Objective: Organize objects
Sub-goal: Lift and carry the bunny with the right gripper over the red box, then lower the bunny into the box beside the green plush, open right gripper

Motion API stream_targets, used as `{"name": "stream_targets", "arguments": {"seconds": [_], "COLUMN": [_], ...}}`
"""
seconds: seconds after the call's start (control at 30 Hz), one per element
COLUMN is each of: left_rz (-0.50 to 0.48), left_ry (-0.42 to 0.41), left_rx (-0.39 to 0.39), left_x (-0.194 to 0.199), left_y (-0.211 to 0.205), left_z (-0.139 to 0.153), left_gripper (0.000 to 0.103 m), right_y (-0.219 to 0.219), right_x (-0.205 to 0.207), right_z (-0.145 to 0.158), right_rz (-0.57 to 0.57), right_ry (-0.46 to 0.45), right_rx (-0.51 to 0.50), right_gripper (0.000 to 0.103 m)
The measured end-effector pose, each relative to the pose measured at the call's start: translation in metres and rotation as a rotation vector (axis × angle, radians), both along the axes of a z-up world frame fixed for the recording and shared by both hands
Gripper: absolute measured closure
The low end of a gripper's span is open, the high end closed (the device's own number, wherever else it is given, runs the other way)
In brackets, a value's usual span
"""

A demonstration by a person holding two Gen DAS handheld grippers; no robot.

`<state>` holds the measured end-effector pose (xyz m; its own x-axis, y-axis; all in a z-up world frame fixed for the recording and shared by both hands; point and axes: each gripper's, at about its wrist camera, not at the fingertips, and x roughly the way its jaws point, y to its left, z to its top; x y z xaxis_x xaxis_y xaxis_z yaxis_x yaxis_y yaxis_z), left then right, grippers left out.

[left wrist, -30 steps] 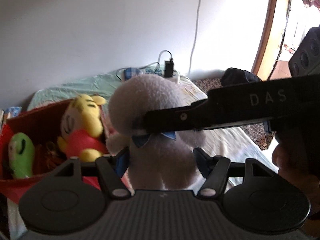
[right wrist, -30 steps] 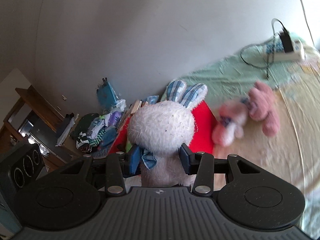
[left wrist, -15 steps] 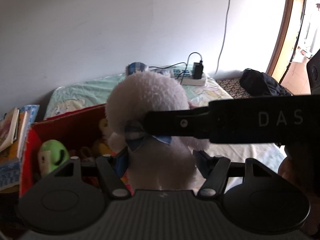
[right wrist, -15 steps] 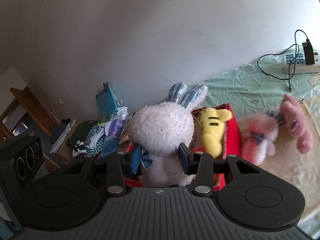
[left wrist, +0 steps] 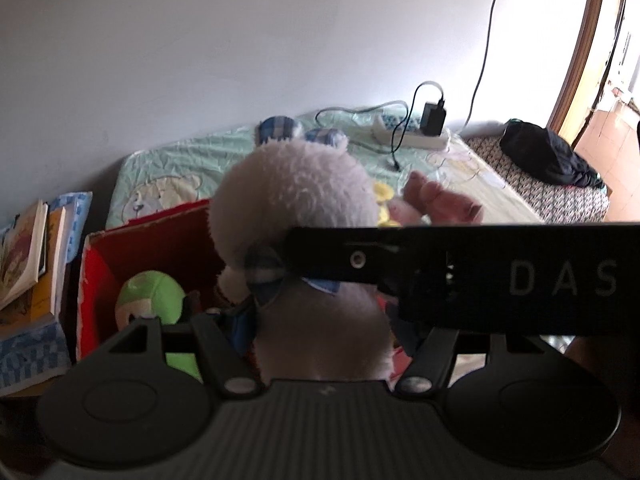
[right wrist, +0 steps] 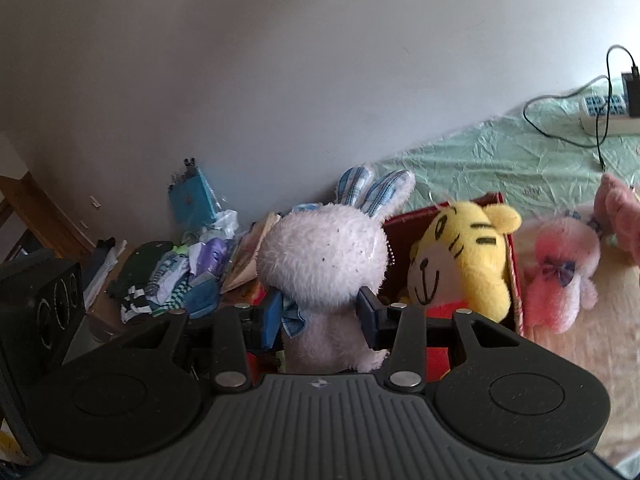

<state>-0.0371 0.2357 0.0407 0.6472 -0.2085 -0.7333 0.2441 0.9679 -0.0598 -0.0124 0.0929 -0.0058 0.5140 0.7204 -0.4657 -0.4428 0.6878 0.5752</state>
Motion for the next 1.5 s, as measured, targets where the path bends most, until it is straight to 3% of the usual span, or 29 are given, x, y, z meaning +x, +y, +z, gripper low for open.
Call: {"name": "stream_targets", "arguments": {"seconds": [0.2,0.6,0.67,0.73,1.0,1.5], "left_rz": [-0.009,0.020,0.035,0.044,0.070,0.099], "left_ry": [0.058,0.163,0.170,0.174,0.185,0.200], "left_rx": [0.022,0.016,0.001,-0.001,0.031,0.018], "left_x": [0.015,0.035,0.037,0.038,0.041,0.044], "left_y": [0.008,0.022,0.027,0.030,0.033,0.042], "left_z": [-0.023,-0.059,-0.063,-0.065,-0.072,-0.079], "left_gripper": [0.035,0.034,0.030,0.034,0.034,0.019], "right_y": [0.019,0.044,0.045,0.046,0.047,0.051], "right_x": [0.008,0.026,0.029,0.030,0.035,0.038], "right_z": [-0.012,-0.035,-0.041,-0.045,-0.054,-0.067], "right_rz": [-0.003,0.011,0.017,0.022,0.015,0.012], "right_ry": [0.032,0.097,0.117,0.128,0.163,0.208], "right_rx": [-0.057,-0.124,-0.127,-0.129,-0.129,-0.128], "right_gripper": [0.060,0.071,0.072,0.072,0.072,0.072]}}
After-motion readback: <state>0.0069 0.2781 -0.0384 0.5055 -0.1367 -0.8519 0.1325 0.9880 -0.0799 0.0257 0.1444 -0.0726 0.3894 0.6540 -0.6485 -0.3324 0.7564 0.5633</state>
